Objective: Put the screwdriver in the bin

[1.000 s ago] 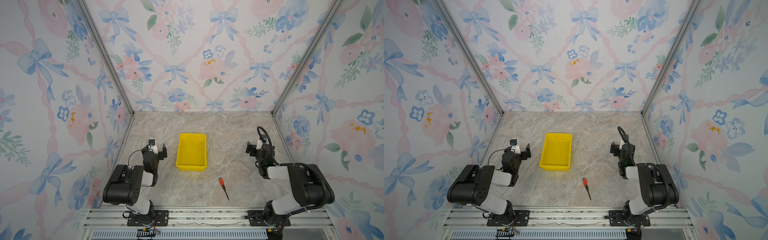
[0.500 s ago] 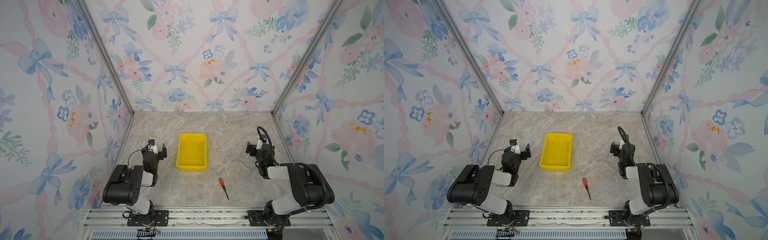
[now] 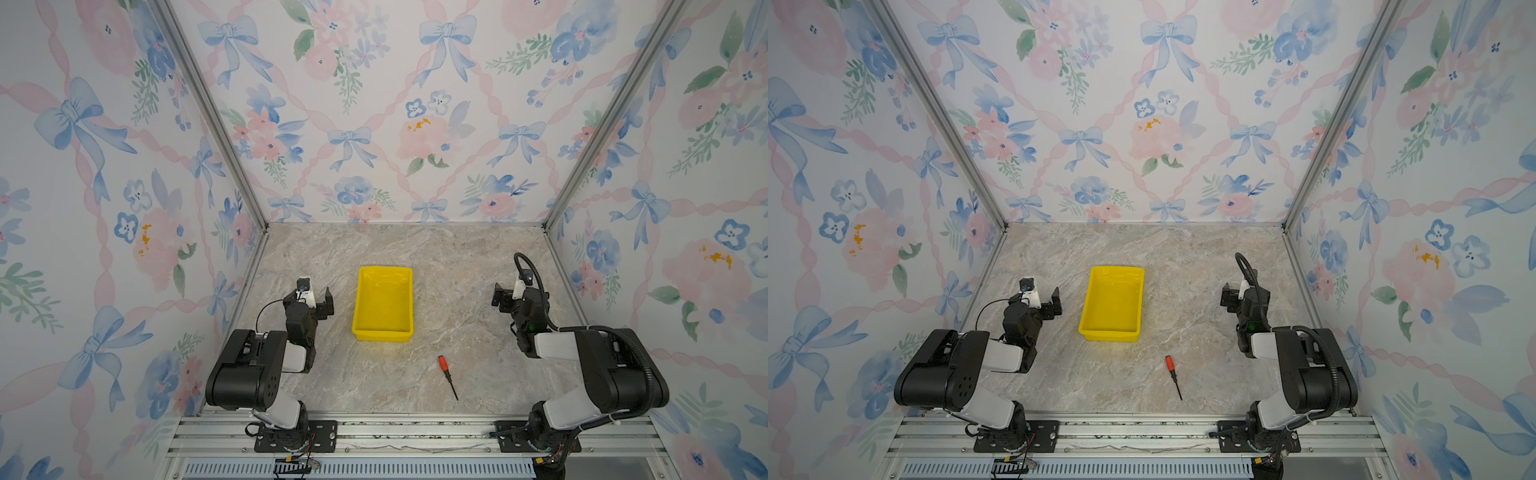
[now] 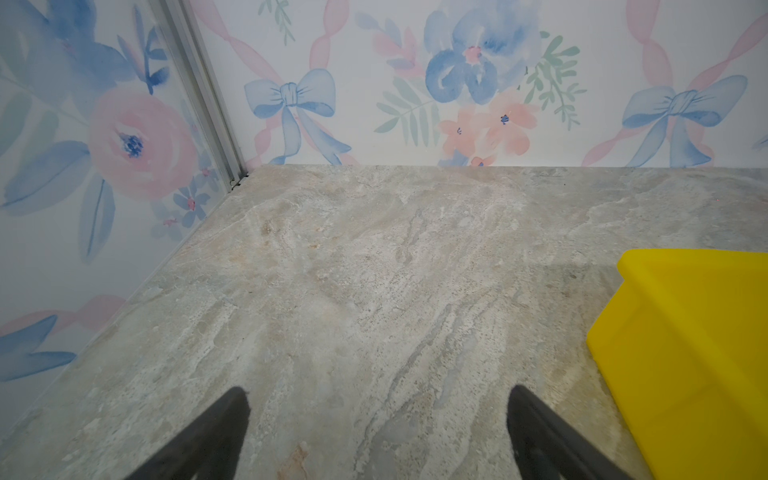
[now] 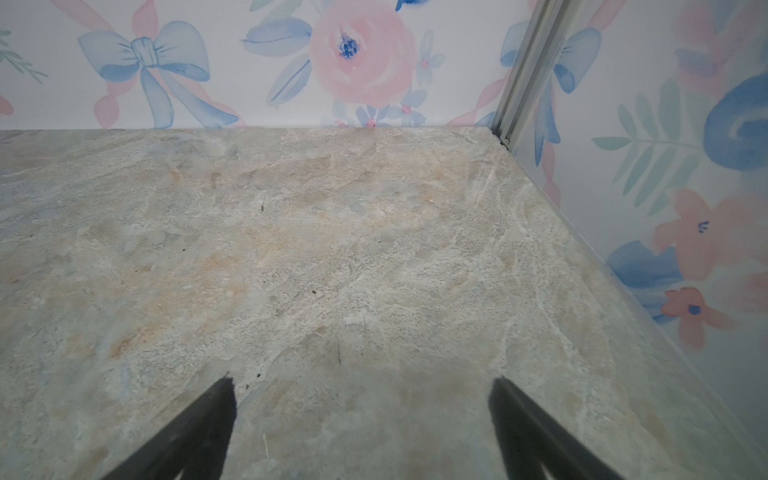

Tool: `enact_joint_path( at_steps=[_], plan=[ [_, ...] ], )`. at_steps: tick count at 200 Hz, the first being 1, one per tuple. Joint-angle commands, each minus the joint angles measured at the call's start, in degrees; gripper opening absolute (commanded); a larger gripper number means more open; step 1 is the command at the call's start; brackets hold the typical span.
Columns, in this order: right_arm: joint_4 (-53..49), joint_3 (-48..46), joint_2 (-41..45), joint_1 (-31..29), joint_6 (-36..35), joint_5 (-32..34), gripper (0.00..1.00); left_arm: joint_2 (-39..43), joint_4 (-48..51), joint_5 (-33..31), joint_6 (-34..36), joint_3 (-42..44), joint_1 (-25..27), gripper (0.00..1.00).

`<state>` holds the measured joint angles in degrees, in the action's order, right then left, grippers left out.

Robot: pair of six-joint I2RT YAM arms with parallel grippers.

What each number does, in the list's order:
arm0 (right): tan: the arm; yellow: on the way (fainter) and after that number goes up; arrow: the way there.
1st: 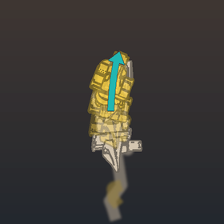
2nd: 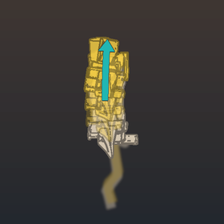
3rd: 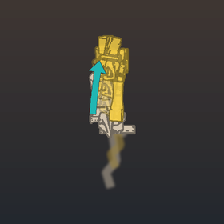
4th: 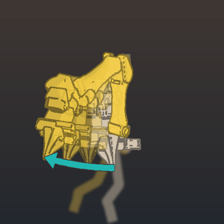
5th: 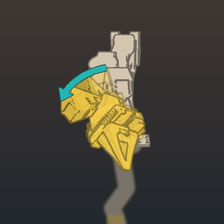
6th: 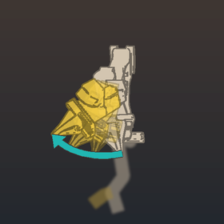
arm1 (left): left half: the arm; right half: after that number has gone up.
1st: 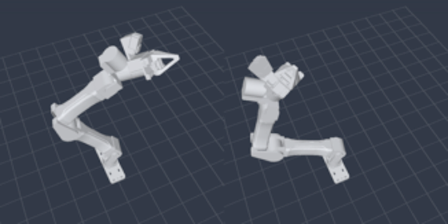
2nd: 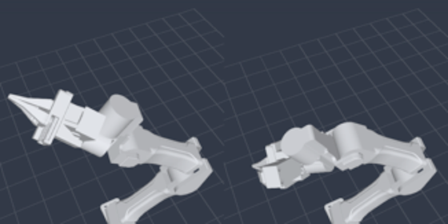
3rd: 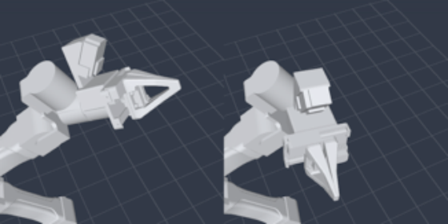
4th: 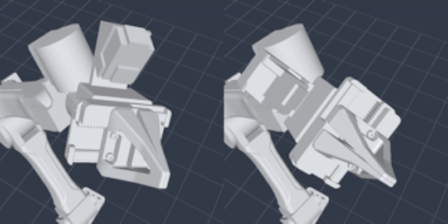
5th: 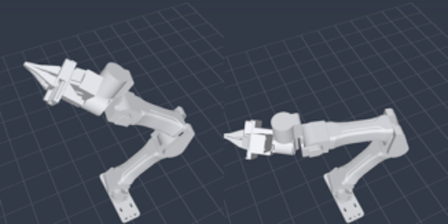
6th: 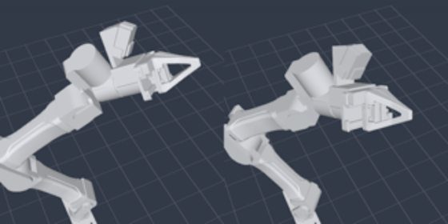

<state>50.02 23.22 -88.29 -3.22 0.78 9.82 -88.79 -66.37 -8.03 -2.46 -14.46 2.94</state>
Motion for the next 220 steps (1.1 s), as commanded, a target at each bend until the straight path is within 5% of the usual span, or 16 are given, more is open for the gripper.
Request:
enact_joint_path(
  at_steps=[1,125,220],
  plan=[
    [2.06,-1.13,0.21,-0.68,-0.88,-0.3,0.97,-0.07,-1.23,0.63,1.03,0.4,-0.39,0.98],
    [4.68,-9.53,13.49,-3.37,-1.69,6.29,0.97,15.06,11.16,-0.98,-0.68,3.26,-0.39,0.98],
    [-7.41,-11.52,24.61,-3.27,-0.77,6.43,0.97,19.79,17.72,-3.45,-2.62,3.65,-0.21,0.97]
  ],
)
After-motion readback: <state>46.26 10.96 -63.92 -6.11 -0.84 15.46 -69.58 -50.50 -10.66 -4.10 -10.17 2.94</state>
